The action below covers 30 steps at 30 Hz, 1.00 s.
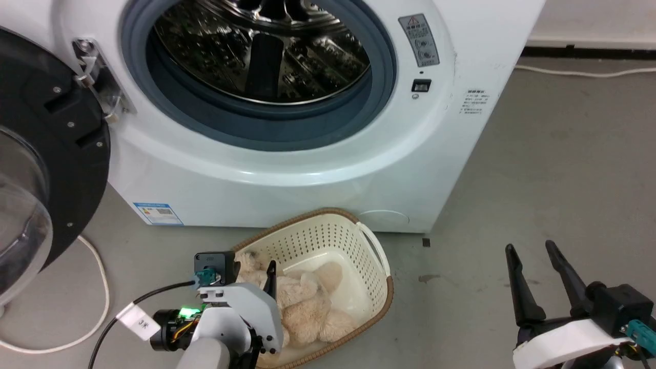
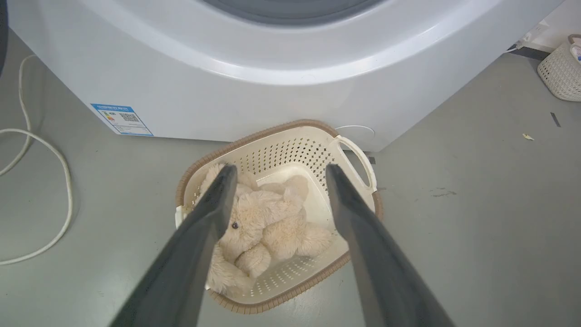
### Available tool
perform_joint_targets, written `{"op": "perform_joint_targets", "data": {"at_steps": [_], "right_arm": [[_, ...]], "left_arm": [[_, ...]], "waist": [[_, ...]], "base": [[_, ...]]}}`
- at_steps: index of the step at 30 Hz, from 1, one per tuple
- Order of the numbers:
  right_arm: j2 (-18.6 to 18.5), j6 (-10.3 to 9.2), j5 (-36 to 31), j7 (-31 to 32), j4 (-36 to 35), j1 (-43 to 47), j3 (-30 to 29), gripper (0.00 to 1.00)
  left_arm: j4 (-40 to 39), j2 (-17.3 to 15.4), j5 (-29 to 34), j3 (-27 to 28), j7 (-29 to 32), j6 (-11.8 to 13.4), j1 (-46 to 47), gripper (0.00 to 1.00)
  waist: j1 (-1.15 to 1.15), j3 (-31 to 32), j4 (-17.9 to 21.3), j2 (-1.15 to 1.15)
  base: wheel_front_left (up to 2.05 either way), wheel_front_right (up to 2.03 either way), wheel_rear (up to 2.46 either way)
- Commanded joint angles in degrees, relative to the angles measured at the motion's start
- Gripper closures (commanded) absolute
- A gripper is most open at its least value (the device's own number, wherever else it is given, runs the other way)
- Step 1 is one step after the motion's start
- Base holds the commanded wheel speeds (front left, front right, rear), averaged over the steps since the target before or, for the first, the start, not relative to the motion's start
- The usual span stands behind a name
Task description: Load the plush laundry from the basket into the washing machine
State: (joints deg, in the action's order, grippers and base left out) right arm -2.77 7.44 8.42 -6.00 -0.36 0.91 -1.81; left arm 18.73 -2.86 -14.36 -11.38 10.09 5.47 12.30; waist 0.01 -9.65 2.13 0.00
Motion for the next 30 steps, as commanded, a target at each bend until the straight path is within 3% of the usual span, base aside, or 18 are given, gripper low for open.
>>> {"op": "perform_joint_targets", "data": {"at_steps": [1, 11, 30], "right_arm": [[0.0, 0.03, 1.0, -0.7, -0.3, -0.8, -0.3, 0.0], [-0.1, 0.03, 2.8, -1.7, -0.7, -1.5, -0.7, 0.0], [-0.1, 0.03, 7.2, -4.2, -2.6, -3.3, -1.6, 0.0]], "left_arm": [[1.7, -0.1, -1.2, -0.8, 0.9, 0.6, 1.7, 0.0], [7.1, -1.0, -3.4, -3.0, 3.5, 2.0, 4.8, 0.0], [17.0, -4.2, -8.4, -6.8, 5.6, 6.8, 15.1, 0.0]], "waist": [[-0.01, -1.2, 0.4, 0.0], [-0.01, -5.6, 1.4, 0.0], [-0.01, -19.4, 2.6, 0.0]], "base": [[0.0, 0.0, 0.0], [0.0, 0.0, 0.0], [0.0, 0.0, 0.0]]}}
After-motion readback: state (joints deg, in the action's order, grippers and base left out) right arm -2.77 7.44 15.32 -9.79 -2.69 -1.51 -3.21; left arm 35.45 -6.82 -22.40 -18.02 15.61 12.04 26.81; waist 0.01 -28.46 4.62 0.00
